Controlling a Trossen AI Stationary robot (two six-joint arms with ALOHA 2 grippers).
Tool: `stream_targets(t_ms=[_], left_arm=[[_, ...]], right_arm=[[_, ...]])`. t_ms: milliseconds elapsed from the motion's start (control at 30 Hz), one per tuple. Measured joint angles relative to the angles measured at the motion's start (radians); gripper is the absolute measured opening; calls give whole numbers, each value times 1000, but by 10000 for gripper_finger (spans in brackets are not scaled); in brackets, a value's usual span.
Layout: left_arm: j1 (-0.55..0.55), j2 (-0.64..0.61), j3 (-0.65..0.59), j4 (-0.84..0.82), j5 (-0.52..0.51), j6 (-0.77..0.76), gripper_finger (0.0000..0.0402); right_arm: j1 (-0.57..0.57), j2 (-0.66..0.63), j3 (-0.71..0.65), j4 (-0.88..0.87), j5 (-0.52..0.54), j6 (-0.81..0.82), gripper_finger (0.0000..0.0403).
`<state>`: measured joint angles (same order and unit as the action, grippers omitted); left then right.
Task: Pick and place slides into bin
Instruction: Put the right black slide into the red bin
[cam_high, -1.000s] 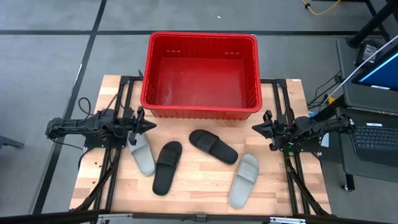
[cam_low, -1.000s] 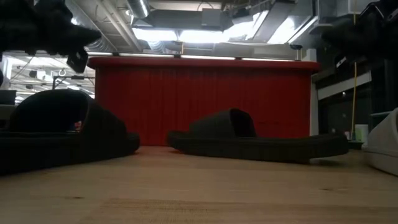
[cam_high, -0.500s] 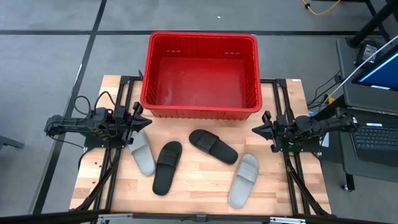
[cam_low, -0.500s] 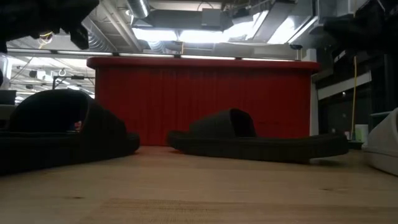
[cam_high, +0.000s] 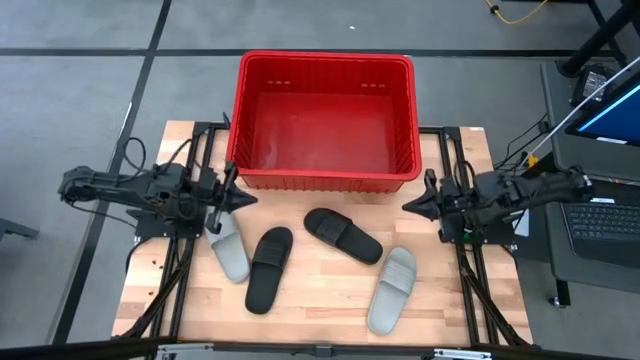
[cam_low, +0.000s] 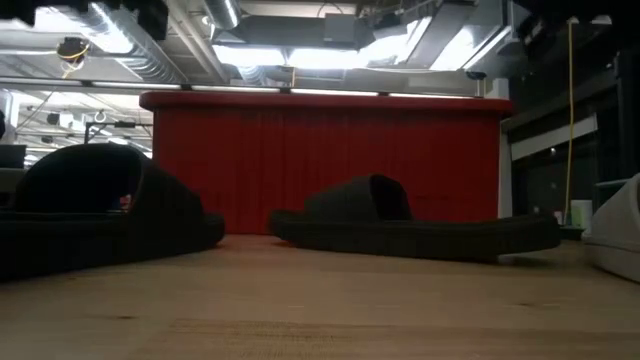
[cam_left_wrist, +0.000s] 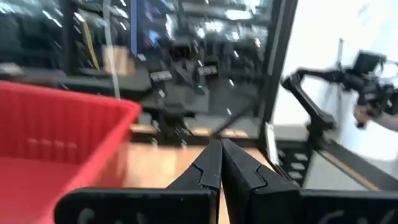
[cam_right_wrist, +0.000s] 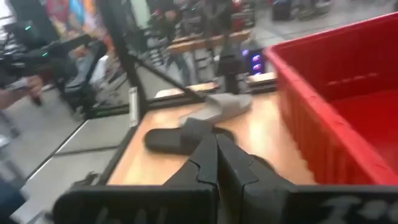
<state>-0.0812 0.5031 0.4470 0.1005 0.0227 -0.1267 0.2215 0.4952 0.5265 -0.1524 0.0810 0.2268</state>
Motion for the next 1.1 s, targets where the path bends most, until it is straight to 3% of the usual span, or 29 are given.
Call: stream_targets(t_ms=[367, 567, 767, 933, 1100], left_arm=[[-255, 240, 188, -106, -157, -20, 3], [-400, 341, 303, -270, -379, -79, 3], [-477, 469, 450, -409, -591, -163, 3], [-503, 597, 562, -558, -669, -190, 3], [-521, 674, 628, -701, -740, -310, 3]], right_arm=[[217, 281, 193, -3, -36, -47, 2], [311, 359, 270, -100, 76, -56, 2], [334, 429, 365, -211, 161, -154, 3], [334, 476, 376, -222, 162, -157, 4], [325, 531, 376, -252, 166, -203, 4]])
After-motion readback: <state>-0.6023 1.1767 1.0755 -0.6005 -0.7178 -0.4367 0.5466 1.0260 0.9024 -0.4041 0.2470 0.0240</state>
